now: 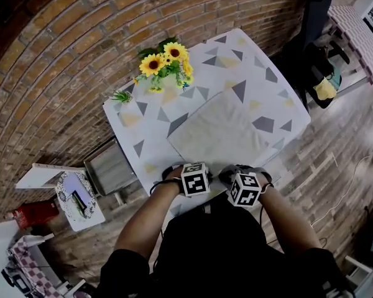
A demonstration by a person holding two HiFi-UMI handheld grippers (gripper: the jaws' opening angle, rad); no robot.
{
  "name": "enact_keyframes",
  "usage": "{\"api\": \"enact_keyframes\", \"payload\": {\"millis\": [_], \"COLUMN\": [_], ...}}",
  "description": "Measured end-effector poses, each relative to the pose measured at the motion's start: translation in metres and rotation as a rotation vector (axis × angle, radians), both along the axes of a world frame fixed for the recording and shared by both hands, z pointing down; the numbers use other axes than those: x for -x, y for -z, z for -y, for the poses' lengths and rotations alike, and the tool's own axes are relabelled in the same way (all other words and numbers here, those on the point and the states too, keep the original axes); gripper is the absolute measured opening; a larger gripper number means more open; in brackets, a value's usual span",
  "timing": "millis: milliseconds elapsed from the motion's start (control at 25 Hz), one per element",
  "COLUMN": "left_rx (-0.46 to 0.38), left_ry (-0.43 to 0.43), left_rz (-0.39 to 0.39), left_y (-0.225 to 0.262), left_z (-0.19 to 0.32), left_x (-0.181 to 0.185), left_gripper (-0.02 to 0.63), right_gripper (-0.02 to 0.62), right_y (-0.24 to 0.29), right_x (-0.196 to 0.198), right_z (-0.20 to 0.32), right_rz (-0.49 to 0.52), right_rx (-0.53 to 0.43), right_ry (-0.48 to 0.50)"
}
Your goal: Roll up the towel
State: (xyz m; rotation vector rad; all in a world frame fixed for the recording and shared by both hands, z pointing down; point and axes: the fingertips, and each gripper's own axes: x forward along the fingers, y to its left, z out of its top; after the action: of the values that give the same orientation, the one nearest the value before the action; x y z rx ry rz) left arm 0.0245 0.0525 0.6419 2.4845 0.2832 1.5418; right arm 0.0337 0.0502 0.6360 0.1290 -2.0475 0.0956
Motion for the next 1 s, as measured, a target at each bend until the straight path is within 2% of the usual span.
{"api": "enact_keyframes", "payload": {"millis": [80, 200, 280, 320, 440, 560, 720, 840, 920, 1000], "left_rx": [-0.008, -0.108, -0.199, -0.243, -0.34, -0.399, -0.409, -0.367, -0.323, -0.286], "left_ry": [-0.001, 0.011, 0.009, 0.005, -0.013, -0.036, -0.034, 0.002, 0.042, 0.081], "left_rz": [-0.001, -0.007, -0.001, 0.0, -0.019, -0.019, 0.002, -0.009, -0.019, -0.028], "left_y": [-0.001, 0.0, 0.003, 0.005, 0.012, 0.008, -0.001, -0.002, -0.003, 0.0], "left_z": [0.001, 0.015, 0.025, 0.029, 0.034, 0.036, 0.041, 0.047, 0.05, 0.055], "left_x": [0.0, 0.002, 0.004, 0.005, 0.001, -0.003, -0.003, -0.003, -0.002, -0.001], "left_gripper": [0.04, 0.048, 0.153, 0.164, 0.167, 0.167, 0.16, 0.096, 0.08, 0.078], "right_gripper": [0.017, 0.017, 0.017, 0.017, 0.017, 0.018, 0.049, 0.116, 0.168, 0.189], "right_y": [-0.002, -0.003, -0.005, -0.006, -0.008, -0.009, 0.006, 0.018, 0.015, 0.005], "right_x": [-0.002, -0.005, -0.009, -0.011, -0.015, -0.018, -0.019, -0.013, -0.009, -0.01], "right_z": [0.002, 0.015, 0.027, 0.032, 0.042, 0.05, 0.057, 0.048, 0.039, 0.034], "right_rz": [0.001, 0.014, 0.016, 0.015, 0.016, 0.017, 0.058, 0.097, 0.073, 0.02], "right_rx": [0.027, 0.055, 0.073, 0.082, 0.109, 0.107, 0.062, 0.064, 0.06, 0.035], "right_ry": [-0.024, -0.118, -0.182, -0.209, -0.275, -0.317, -0.349, -0.308, -0.255, -0.207]}}
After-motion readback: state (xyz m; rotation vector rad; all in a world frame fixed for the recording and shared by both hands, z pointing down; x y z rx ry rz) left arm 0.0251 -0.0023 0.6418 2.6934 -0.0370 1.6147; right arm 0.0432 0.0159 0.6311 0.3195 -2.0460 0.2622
